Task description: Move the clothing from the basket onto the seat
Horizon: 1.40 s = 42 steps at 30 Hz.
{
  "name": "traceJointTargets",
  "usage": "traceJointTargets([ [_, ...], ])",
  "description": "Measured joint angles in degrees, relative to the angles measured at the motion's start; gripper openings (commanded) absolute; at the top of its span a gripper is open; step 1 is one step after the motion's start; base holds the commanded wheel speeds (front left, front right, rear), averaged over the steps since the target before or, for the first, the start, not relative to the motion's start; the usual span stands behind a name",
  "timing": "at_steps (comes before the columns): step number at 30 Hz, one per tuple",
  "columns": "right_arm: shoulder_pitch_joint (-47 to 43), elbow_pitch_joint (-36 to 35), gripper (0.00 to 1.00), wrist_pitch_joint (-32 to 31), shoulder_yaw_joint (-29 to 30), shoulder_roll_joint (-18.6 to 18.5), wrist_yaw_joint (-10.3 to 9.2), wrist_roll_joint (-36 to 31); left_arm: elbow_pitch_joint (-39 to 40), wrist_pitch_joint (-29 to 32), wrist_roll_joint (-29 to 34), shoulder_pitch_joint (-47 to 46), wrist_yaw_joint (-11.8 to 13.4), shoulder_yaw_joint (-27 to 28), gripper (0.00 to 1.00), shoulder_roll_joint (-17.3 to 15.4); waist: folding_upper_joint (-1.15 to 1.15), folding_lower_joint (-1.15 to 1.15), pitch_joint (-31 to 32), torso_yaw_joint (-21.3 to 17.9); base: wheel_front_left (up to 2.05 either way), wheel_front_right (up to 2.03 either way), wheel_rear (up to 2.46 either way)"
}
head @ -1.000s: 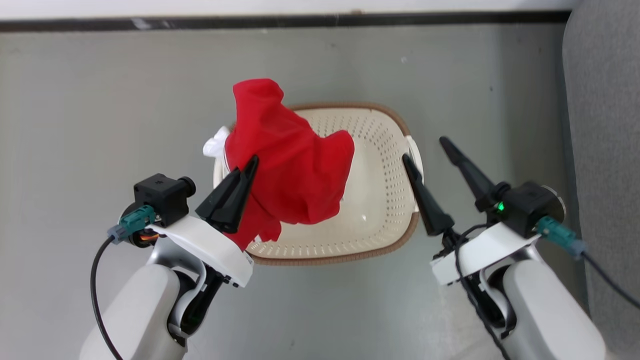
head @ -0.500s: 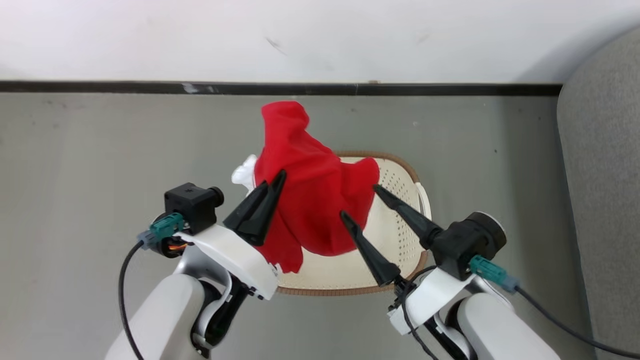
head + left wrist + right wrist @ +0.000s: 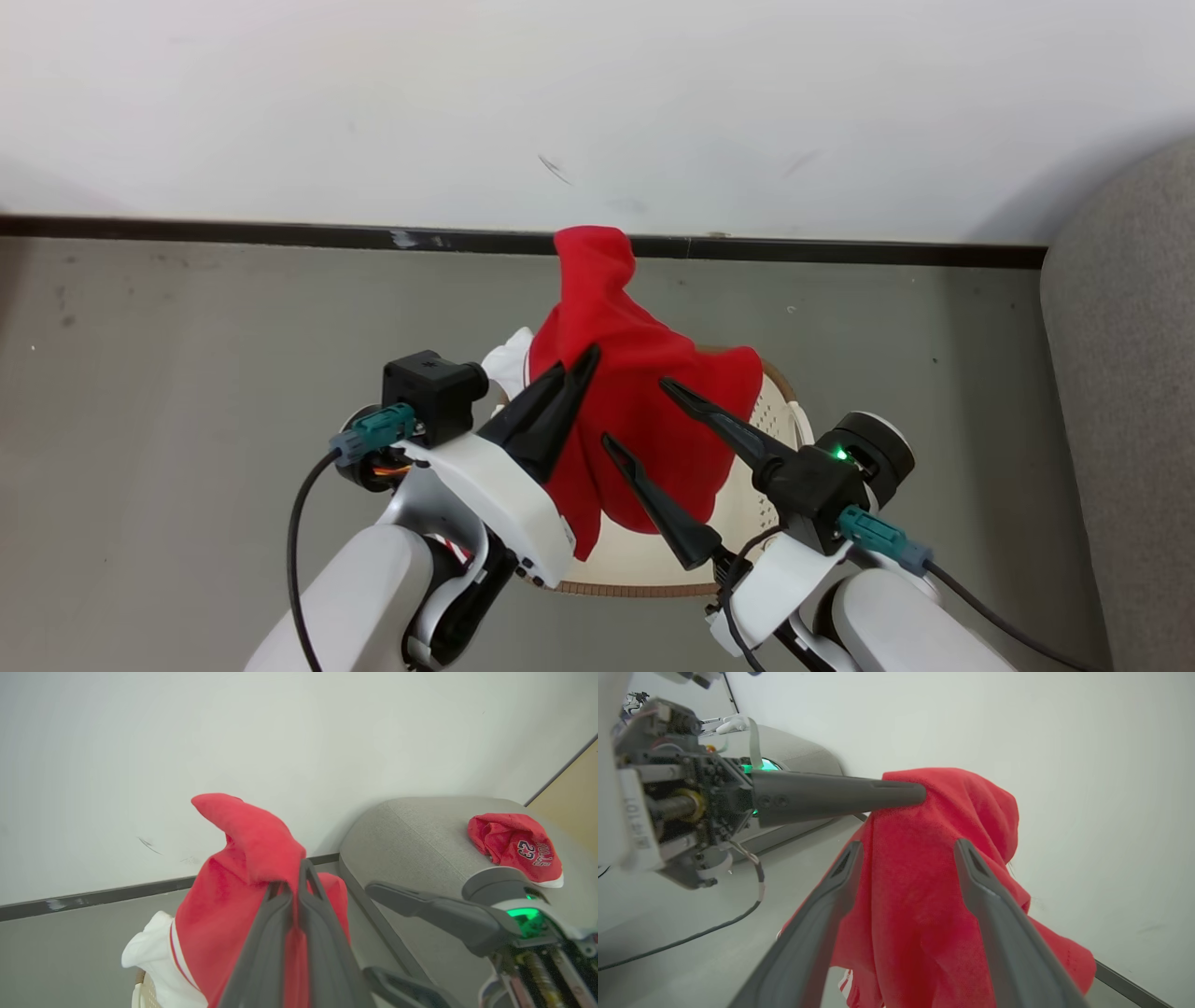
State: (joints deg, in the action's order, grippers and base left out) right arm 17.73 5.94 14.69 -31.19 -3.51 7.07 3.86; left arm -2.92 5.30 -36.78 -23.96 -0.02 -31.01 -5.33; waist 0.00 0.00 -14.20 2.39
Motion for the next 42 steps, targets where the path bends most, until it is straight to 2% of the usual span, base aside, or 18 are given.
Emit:
traceJointTargets([
  [13,-2.6,0.0,1.00,0.0,2.3,-0.8,0.00,-0.4,5.4,4.4,-0.8,1.6,0.4,-4.1,0.00,0.8,0.00,0.00,3.9,1.1,0.00,0.00,0.00],
  [22,-4.2,-0.1,1.00,0.0,2.7,-0.8,0.00,-0.4,10.1,7.3,-4.6,3.6,0.8,-6.2,0.00,1.4,0.00,0.00,5.2,1.7,0.00,0.00,0.00],
  [23,-4.5,-0.1,0.83,0.0,2.7,-0.8,0.00,-0.4,10.5,7.7,-5.2,3.9,0.9,-6.5,0.00,1.4,0.00,0.00,5.3,1.7,0.00,0.00,0.00],
  [24,-4.8,-0.1,0.50,0.0,2.6,-0.8,0.00,-0.4,10.9,8.1,-5.8,4.2,0.9,-6.7,0.00,1.4,0.00,0.00,5.4,1.8,0.00,0.00,0.00],
  [25,-4.9,-0.1,0.39,0.0,2.6,-0.8,0.00,-0.4,11.2,8.4,-6.3,4.5,0.9,-6.8,0.00,1.5,0.00,0.00,5.5,1.8,0.00,0.00,0.00],
  [26,-4.9,-0.2,0.22,0.0,2.6,-0.8,0.00,-0.4,11.5,8.8,-6.6,4.8,0.9,-6.9,0.00,1.5,0.00,0.00,5.6,1.8,0.00,0.00,0.00],
  [27,-4.9,-0.3,0.00,0.0,2.6,-0.8,0.00,-0.4,11.8,8.8,-6.6,5.0,1.2,-6.9,0.00,1.5,0.00,0.00,5.7,1.8,0.00,0.00,0.00],
  [38,-6.1,-0.9,0.00,0.0,3.0,-0.7,0.00,0.2,13.9,10.3,-6.3,5.9,3.6,-5.8,0.00,0.7,0.00,0.00,5.5,1.7,0.00,0.00,0.00],
  [39,-6.1,-1.0,0.00,0.0,3.1,-0.6,0.00,0.2,14.1,10.3,-6.2,5.9,4.0,-5.5,0.04,0.4,0.00,0.00,5.4,1.7,0.00,0.00,0.00],
  [42,-6.2,-1.3,0.00,0.0,3.2,-0.5,0.01,0.2,14.6,10.3,-5.7,6.2,4.0,-4.9,0.51,-0.4,0.00,0.00,5.3,1.7,0.00,0.00,0.00],
])
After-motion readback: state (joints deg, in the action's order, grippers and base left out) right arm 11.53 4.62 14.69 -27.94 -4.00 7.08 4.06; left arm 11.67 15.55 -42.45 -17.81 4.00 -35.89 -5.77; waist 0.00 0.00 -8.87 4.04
